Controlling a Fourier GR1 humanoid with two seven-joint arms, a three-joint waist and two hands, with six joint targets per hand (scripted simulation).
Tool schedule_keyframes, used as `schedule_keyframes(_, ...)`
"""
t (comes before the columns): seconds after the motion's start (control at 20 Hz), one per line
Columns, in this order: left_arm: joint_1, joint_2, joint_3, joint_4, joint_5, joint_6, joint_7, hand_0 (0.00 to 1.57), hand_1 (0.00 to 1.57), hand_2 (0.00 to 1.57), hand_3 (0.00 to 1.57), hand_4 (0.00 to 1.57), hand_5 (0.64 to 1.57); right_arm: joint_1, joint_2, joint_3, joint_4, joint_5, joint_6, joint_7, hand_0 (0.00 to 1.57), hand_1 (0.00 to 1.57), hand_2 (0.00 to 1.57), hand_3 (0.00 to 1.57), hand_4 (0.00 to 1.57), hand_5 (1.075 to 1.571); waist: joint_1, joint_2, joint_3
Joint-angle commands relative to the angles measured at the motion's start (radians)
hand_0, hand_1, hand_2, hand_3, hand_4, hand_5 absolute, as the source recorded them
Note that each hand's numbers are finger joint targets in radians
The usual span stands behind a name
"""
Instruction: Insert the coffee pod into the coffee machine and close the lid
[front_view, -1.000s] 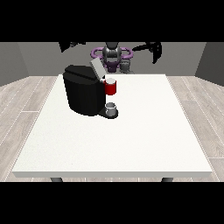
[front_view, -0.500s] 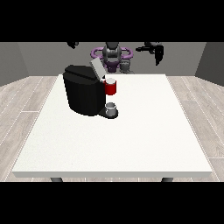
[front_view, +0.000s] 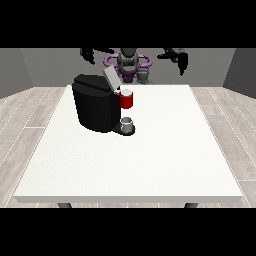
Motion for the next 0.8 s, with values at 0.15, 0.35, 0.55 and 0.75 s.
schedule_keyframes(0.15,0.088,-0.012,-0.059,-0.151,0.07,0.041,0.037,0.0,0.0,0.0,0.0,0.0,1.571,-0.084,-0.017,-0.055,0.112,-0.033,0.038,-0.015,0.0,0.0,0.0,0.0,0.0,1.571,0.006,0.084,-0.0001)
schedule_keyframes(0.35,0.157,0.014,-0.098,-0.251,0.08,0.063,0.063,0.0,0.0,0.0,0.0,0.0,1.571,-0.089,0.021,-0.03,0.156,-0.02,0.049,-0.07,0.0,0.0,0.0,0.0,0.0,1.571,-0.028,0.098,-0.0002)
schedule_keyframes(0.55,0.164,0.034,-0.107,-0.304,0.107,0.049,0.114,0.0,0.0,0.0,0.0,0.0,1.571,-0.191,0.005,-0.047,0.211,-0.01,0.038,-0.032,0.0,0.0,0.0,0.0,0.0,1.571,-0.016,0.116,-0.0002)
schedule_keyframes(0.75,0.157,0.08,-0.07,-0.289,0.117,0.066,0.071,0.0,0.0,0.0,0.0,0.0,1.571,-0.214,0.008,-0.034,0.244,0.024,0.034,-0.079,0.0,0.0,0.0,0.0,0.0,1.571,-0.049,0.164,-0.0004)
